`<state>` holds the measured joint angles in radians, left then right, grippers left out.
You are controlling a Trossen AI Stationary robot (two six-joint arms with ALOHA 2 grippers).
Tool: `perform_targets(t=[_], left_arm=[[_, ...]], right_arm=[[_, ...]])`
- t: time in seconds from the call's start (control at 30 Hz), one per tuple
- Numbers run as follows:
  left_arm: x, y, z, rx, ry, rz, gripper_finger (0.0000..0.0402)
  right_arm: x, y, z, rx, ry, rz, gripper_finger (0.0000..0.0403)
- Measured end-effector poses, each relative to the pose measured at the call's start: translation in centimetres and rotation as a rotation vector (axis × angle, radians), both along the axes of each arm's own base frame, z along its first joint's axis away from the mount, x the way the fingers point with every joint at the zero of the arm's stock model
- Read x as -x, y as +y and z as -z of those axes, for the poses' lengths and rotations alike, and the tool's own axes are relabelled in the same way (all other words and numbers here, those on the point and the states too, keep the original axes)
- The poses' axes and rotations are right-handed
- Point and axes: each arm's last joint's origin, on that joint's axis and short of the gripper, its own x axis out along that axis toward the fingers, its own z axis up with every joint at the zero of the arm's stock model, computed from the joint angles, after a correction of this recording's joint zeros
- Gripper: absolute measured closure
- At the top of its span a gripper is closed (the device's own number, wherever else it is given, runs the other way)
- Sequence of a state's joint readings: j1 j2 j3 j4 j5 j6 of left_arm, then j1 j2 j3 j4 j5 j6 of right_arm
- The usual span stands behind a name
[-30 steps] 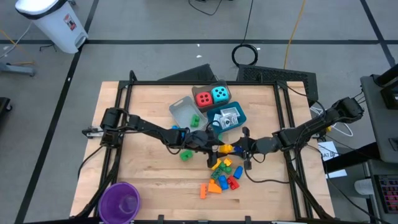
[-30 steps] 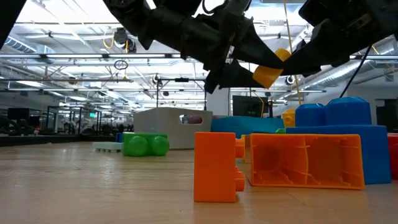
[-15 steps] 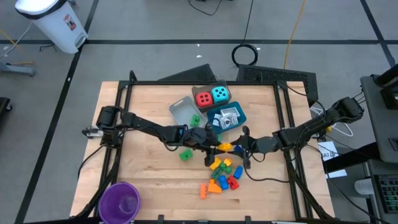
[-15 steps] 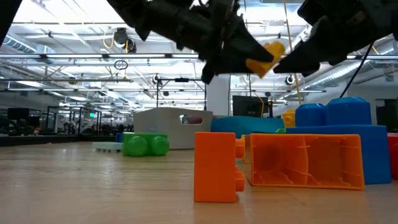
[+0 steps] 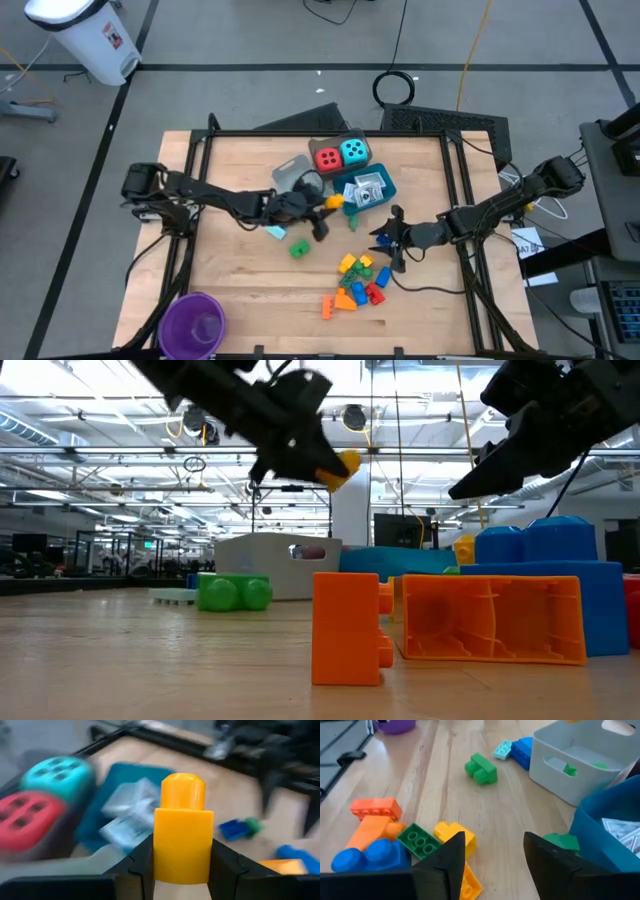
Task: Pick & Place Toys
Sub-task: Put the yellow game piece into the gray bin, then adjust the gray bin on the table
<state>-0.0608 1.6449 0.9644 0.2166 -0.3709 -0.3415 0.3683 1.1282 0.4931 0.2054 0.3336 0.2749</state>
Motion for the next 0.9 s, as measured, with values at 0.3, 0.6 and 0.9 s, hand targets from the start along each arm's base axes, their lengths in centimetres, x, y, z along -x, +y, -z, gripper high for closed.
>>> perform_targets(t=[0.3,0.6,0.9], left_arm=[[4.3,3.1,3.8,0.151,-0.058,-0.198,0.0271],[5.8,4.5,6.3,0.256,0.020,-0.336,0.0162],[5.5,4.6,5.9,0.245,-0.011,-0.302,0.0019]], right_arm=[[-0.1,0.0,-0.1,-0.003,-0.015,0.001,0.0232],[-0.1,0.0,-0.3,-0.004,-0.029,0.001,0.0232],[-0.1,0.0,-0.3,-0.003,-0.029,0.001,0.0232]])
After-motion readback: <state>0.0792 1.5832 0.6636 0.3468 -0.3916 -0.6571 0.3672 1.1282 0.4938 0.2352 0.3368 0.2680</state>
